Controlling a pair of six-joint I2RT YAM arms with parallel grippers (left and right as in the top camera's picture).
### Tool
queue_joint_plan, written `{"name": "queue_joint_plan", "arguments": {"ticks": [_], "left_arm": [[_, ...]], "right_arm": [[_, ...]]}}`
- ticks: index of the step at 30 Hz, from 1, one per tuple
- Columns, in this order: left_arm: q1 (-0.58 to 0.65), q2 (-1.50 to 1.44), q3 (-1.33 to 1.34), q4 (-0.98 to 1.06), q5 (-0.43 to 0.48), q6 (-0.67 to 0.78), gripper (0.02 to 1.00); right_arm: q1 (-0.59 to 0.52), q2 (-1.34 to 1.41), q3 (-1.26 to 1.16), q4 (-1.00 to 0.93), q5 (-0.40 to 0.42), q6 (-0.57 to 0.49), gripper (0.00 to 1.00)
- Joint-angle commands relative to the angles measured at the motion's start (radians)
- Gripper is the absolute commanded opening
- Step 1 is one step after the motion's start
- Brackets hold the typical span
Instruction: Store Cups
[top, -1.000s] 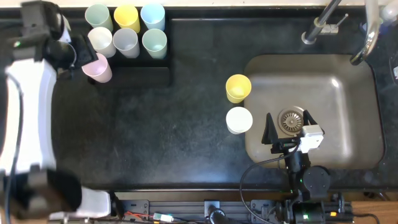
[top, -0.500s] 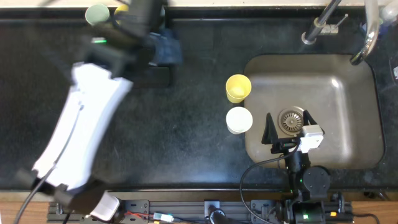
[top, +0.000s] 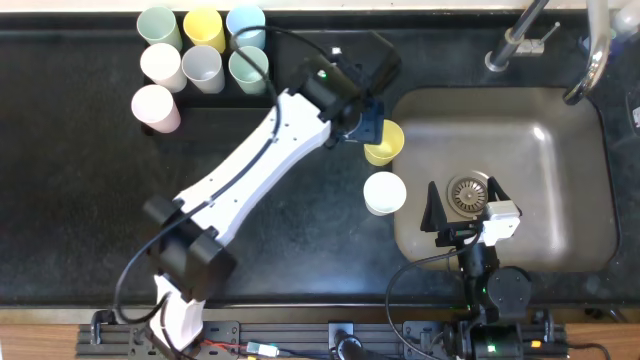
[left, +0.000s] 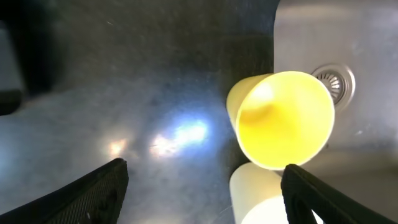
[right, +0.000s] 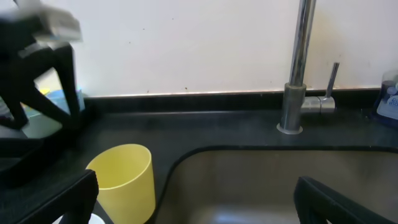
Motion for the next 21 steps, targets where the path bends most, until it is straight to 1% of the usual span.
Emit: {"name": "queue_joint_plan", "arguments": {"ticks": [1, 7, 8, 13, 16, 21], "left_arm": [[-0.019, 0.054, 0.016, 0.018, 0.049, -0.015, 0.818], [-0.028, 0.112, 0.016, 0.034, 0.085, -0.016, 0.818], [-0.028, 0.127, 0.016, 0.049, 0.085, -0.015, 0.801], [-0.027, 0.167, 0.016, 0.088, 0.078, -0.021, 0.625], [-0.027, 0.179, 0.016, 0.095, 0.077, -0.032, 0.459], [-0.027, 0.187, 0.016, 0.116, 0.075, -0.031, 0.253]], "right_arm": [[-0.002, -0.010, -0.013, 0.006, 0.000, 0.007, 0.998], [-0.002, -0.010, -0.013, 0.006, 0.000, 0.007, 0.998], [-0.002, -0.010, -0.013, 0.006, 0.000, 0.007, 0.998], [-0.002, -0.010, -0.013, 0.006, 0.000, 0.007, 0.998], [-0.002, -0.010, -0.013, 0.006, 0.000, 0.007, 0.998], [-0.002, -0.010, -0.013, 0.006, 0.000, 0.007, 0.996]]}}
